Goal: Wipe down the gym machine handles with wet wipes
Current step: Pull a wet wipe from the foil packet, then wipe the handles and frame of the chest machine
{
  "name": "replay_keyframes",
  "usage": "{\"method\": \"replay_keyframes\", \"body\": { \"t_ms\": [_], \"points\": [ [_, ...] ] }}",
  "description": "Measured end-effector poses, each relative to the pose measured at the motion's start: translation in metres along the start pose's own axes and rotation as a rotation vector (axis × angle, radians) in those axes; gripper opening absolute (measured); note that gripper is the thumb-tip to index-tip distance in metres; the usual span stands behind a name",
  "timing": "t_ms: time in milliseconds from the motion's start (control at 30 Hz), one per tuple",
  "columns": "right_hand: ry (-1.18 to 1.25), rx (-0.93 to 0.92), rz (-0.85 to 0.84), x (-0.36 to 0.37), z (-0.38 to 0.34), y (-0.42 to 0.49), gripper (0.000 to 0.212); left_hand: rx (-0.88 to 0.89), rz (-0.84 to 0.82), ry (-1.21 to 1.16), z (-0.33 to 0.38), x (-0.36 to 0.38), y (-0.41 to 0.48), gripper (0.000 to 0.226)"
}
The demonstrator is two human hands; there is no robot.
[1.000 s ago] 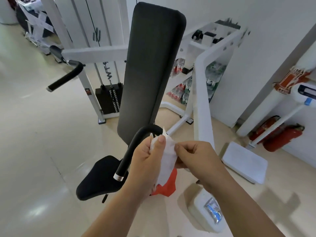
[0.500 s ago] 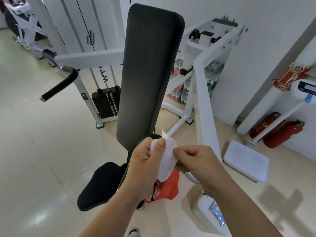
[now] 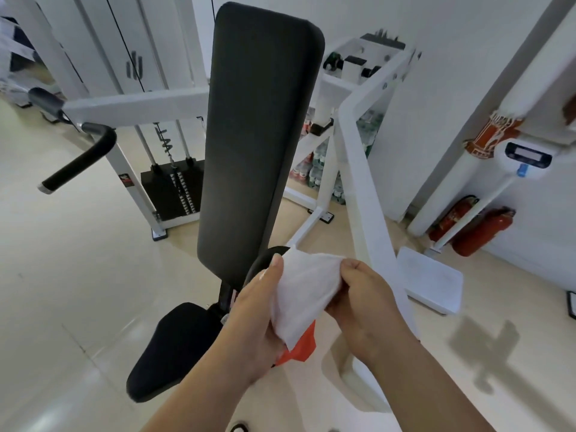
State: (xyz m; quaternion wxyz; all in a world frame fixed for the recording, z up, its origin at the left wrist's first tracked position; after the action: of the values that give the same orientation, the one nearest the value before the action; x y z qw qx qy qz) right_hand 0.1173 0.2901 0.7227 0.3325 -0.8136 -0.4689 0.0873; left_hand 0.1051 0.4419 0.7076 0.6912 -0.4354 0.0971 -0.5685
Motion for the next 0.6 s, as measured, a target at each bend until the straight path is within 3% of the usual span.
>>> {"method": "replay_keyframes", "body": {
  "t_ms": [67, 167, 267, 400, 533, 600],
  "points": [
    [-0.139, -0.035, 0.08, -0.004, 0.0, 0.0, 0.018, -0.129, -0.102, -0.059, -0.021, 0.015, -0.014, 0.048],
    [-0.366, -0.221, 0.13, -0.011, -0.016, -0.005, 0.018, -0.139, -0.101, -0.131, -0.03, 0.017, -0.018, 0.04],
    [-0.59, -0.448, 0.084, -0.01, -0.031, -0.012, 0.025, -0.026, 0.001, -0.113, -0.011, 0.008, -0.012, 0.049],
    [-0.775, -0.53, 0.02, -0.011, -0.032, -0.008, 0.02, 0.107, 0.081, 0.028, 0.008, -0.003, -0.011, 0.048],
    [-0.892, -0.771, 0.201, -0.033, -0.08, 0.001, 0.022, 0.271, 0.237, 0.098, 0.048, -0.012, -0.004, 0.057],
    [-0.939, -0.89, 0.283, -0.042, -0.1, 0.014, 0.021, 0.533, 0.336, 0.258, 0.09, -0.005, -0.01, 0.041]
  ]
}}
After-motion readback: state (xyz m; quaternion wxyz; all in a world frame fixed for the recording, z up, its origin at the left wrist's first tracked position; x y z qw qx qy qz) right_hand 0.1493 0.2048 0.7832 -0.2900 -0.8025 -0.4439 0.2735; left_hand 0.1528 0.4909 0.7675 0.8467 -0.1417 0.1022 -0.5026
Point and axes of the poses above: each hand's wrist, its own y-axis towards the middle knuckle, its own x-axis out of the palm, z = x × y, the point moved 10 cm from there along y, towards the middle knuckle, and after that the axes turned 8 degrees about z, right-handed, at the moved point
